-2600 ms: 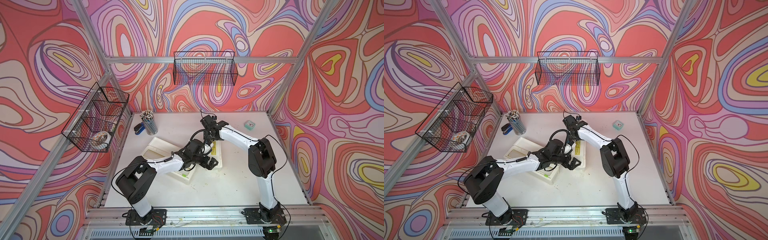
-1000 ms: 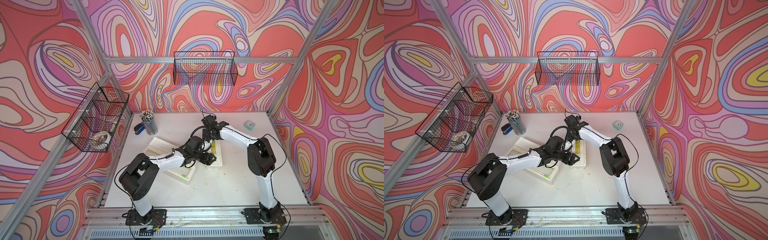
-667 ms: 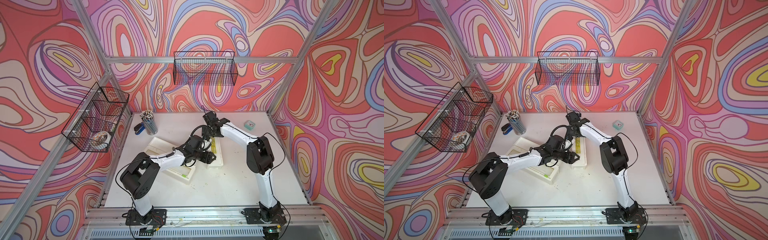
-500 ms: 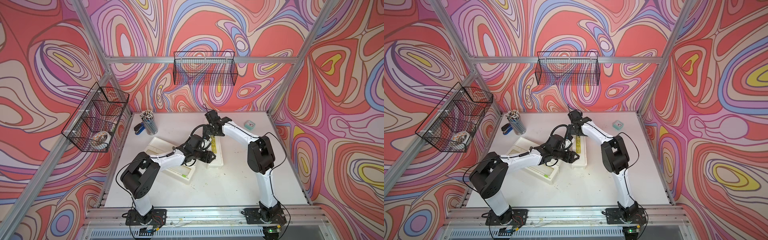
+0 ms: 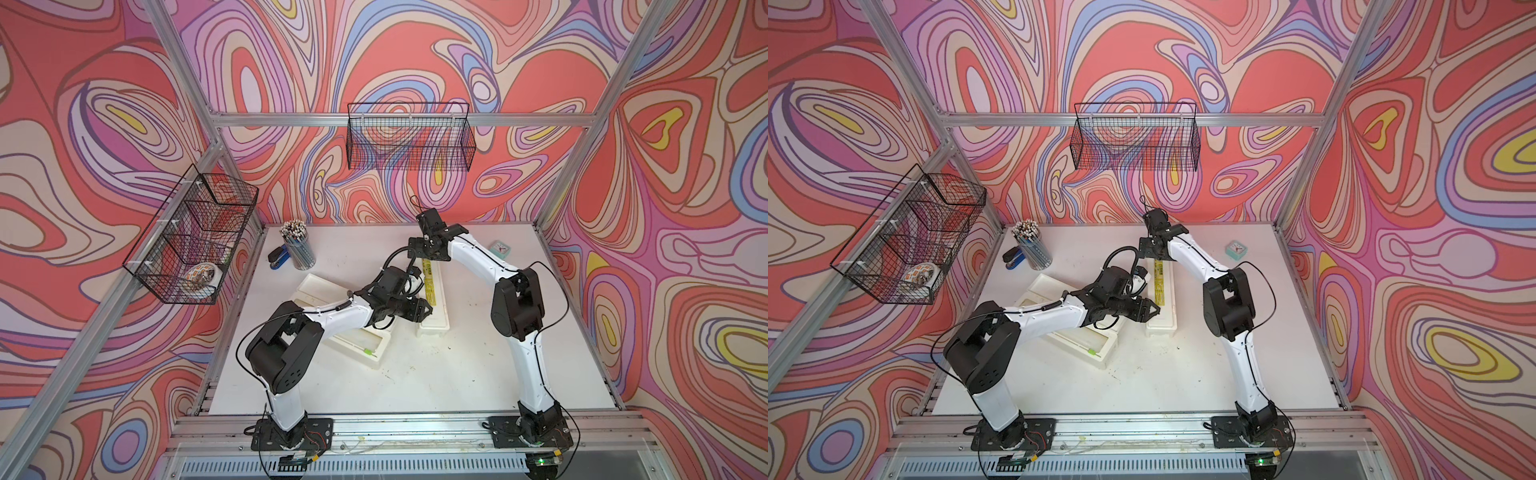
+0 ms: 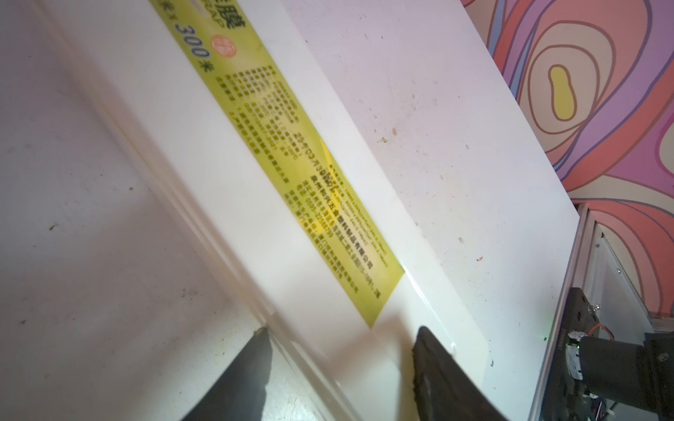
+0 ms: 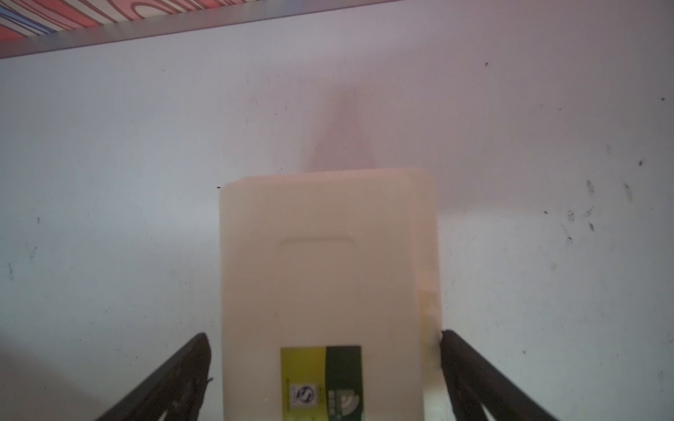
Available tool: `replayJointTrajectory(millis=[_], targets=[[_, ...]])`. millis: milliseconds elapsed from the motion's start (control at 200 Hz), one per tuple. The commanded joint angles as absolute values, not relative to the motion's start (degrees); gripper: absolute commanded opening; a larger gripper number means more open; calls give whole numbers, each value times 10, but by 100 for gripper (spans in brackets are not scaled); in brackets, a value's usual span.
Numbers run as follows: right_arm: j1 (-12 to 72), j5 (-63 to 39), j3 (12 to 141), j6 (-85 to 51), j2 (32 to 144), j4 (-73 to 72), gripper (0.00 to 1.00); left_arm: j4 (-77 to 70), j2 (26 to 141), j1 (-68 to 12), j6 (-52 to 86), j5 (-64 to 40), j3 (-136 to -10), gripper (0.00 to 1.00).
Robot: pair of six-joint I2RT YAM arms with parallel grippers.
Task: Put plastic wrap rolls into dispensers
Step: Close the lid on the plastic wrap cutting box.
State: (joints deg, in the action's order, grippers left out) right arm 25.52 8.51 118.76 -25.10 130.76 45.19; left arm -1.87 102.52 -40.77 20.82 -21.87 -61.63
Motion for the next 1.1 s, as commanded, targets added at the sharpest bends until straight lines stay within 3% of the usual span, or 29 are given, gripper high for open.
replayJointTrajectory(millis=[0,215,376,771,1097], targets=[[252,76,1220,-240,1325,450,98,117,1084,-412,185,-184,-583,59],[239,63,1230,-206,1276,419,98,120,1085,-410,196,-186,-581,59],[217,-28,1207,-197,1228,432,98,115,1085,-405,204,-193,-578,59],[172,-205,726,-235,955,310,93,90,1069,-400,220,-208,-589,58],[171,-294,562,-293,879,217,81,58,1046,-399,233,-219,-587,62]])
